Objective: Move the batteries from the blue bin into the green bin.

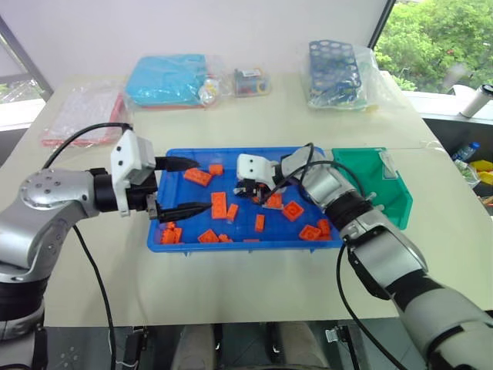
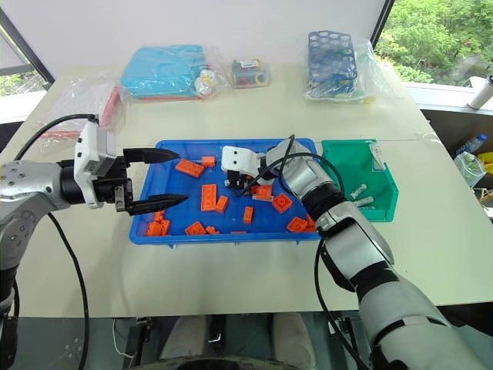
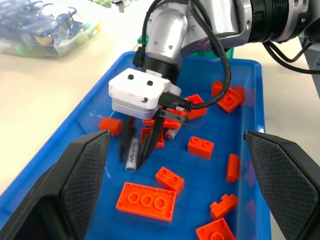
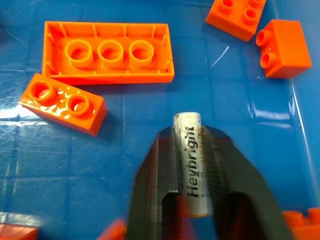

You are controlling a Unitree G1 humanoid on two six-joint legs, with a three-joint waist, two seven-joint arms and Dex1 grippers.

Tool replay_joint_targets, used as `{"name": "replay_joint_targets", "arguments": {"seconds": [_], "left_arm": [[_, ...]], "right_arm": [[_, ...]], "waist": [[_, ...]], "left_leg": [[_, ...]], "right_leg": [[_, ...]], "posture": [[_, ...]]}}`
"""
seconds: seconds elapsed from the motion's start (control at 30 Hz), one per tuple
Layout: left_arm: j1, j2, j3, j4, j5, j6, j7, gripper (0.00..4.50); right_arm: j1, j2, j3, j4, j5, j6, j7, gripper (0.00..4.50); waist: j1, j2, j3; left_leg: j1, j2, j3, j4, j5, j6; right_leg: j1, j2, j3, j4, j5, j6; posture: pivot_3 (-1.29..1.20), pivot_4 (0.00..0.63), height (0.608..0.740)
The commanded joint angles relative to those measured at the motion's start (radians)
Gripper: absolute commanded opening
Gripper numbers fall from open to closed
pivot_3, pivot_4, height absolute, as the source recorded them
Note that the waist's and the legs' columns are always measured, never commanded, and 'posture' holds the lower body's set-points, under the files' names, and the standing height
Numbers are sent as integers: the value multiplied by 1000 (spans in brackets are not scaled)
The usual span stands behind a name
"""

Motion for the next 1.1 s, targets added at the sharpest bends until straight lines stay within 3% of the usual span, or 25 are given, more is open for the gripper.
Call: {"name": "replay_joint_targets", "arguments": {"seconds": [0.03, 0.23, 0.4, 0.6, 0.77, 0.87, 0.97, 1.1], "left_arm": [[-29, -1, 1, 9, -1, -13, -6, 4500], [-42, -22, -23, 27, 6, -23, -13, 4500], [-40, -36, -31, 35, 10, -30, -22, 4500], [-54, -55, -59, 73, 33, -52, -41, 4500], [-85, -79, -84, 111, 51, -69, -52, 4500], [-104, -90, -99, 126, 58, -76, -60, 4500], [-113, -95, -102, 135, 62, -80, -67, 4500], [-113, -95, -103, 137, 65, -85, -73, 4500]], "right_arm": [[13, 5, -58, -92, 49, 98, 20, 432], [18, -74, -259, -364, 178, 394, -32, 432], [60, -250, -420, -561, 249, 629, -72, 432], [309, -591, -582, -727, 276, 752, -67, 432], [458, -638, -636, -827, 322, 804, -109, 432], [498, -659, -616, -839, 308, 774, -142, 1501], [484, -668, -607, -845, 315, 761, -160, 2992], [425, -666, -600, -898, 383, 793, -134, 2992]], "waist": [[0, 0, 0], [5, 0, 0], [11, 0, 0], [15, 0, 0], [-23, 0, 0], [-25, 0, 0], [-21, 0, 0], [-20, 0, 0]], "left_leg": [[0, 0, 0, 0, 0, 0], [0, 0, 0, 0, 0, 0], [-1, 0, 0, 0, 0, 0], [-1, -3, 0, -1, 0, 0], [2, -2, 1, -2, 0, 0], [3, -1, 0, -2, 0, 0], [2, -2, 0, -2, 0, 0], [1, -2, 0, -1, 0, 0]], "right_leg": [[0, 0, 0, 0, 0, 0], [0, 0, 0, 0, 0, 0], [0, -1, 0, -1, 0, 0], [1, -2, -1, -2, 0, 0], [1, 1, 2, -1, 0, 0], [1, 3, 2, 0, 0, 0], [1, 2, 2, -1, 0, 0], [1, 0, 2, -1, 0, 0]], "posture": [[0, 150, 739], [0, 150, 739], [0, 150, 739], [0, 150, 739], [0, 150, 739], [0, 150, 739], [0, 150, 739], [0, 150, 739]]}}
